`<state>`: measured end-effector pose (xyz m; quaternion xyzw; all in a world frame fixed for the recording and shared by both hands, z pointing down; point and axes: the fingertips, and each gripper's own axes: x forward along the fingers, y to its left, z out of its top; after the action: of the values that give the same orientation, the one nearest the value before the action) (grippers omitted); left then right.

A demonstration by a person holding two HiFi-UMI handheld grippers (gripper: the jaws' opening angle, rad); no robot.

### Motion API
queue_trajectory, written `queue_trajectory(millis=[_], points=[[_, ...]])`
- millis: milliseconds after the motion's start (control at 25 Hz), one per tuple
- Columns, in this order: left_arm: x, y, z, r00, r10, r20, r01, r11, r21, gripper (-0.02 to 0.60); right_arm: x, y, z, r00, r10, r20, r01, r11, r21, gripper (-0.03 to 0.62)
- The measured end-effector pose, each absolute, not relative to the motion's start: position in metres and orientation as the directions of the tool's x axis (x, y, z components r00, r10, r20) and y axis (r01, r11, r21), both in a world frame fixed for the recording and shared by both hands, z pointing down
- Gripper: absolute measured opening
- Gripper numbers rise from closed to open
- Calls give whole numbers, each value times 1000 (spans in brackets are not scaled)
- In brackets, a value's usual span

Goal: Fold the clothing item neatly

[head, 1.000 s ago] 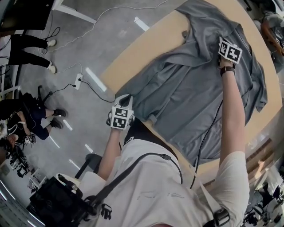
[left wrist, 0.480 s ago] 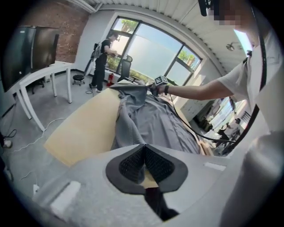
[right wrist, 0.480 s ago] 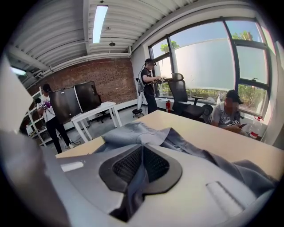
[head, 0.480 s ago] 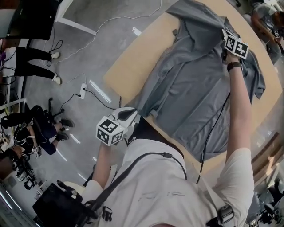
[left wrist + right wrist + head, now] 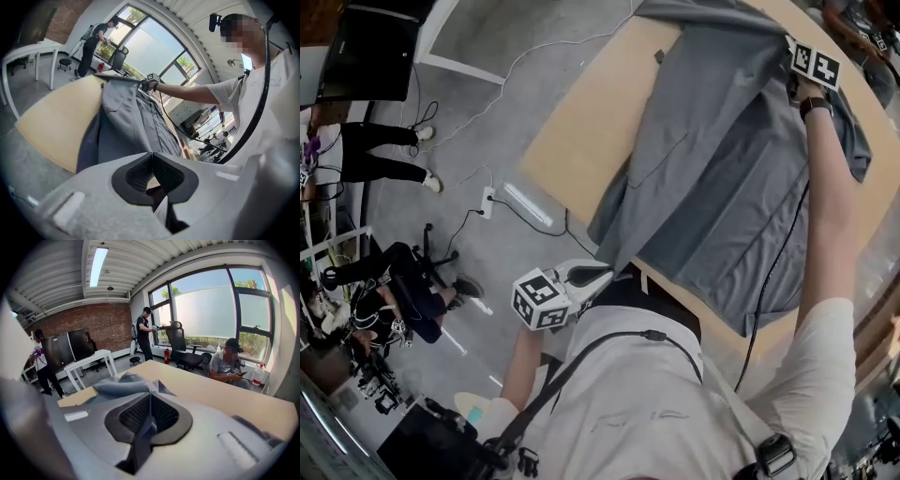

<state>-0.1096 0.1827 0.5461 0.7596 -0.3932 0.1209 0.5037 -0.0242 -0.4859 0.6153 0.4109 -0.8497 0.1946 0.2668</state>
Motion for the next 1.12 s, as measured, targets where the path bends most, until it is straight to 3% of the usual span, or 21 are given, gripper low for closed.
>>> queue_trajectory(millis=[200, 320, 400, 440, 480, 560, 840, 1120], points=[[-59, 203, 618, 707, -293, 643, -703, -198, 683, 8, -3, -477, 668, -429, -599, 676, -836, 547, -46, 18], [-41, 203, 652, 687, -249, 682, -726, -207, 656, 9, 3, -473, 685, -381, -616, 689, -837, 546, 26, 22], [-36, 196, 666, 659, -242, 713, -752, -241, 613, 19, 3, -470, 684, -364, -632, 685, -838, 543, 55, 82], [-37, 192, 669, 647, -238, 725, -761, -267, 592, 61, 3, -468, 680, -365, -639, 677, -838, 542, 59, 100], [-40, 186, 669, 636, -240, 733, -768, -290, 572, 97, 5, -465, 673, -375, -645, 666, -837, 544, 56, 124], [-53, 172, 662, 621, -268, 736, -779, -312, 544, 103, 14, -455, 653, -408, -657, 633, -833, 552, 36, 168], [-109, 86, 599, 557, -447, 700, -829, -357, 431, 104, 96, -351, 564, -509, -730, 457, -849, 512, -128, 138], [-66, -38, 566, 638, -480, 602, -766, -473, 435, 103, 235, -169, 559, -300, -815, 495, -950, 302, -79, 135]])
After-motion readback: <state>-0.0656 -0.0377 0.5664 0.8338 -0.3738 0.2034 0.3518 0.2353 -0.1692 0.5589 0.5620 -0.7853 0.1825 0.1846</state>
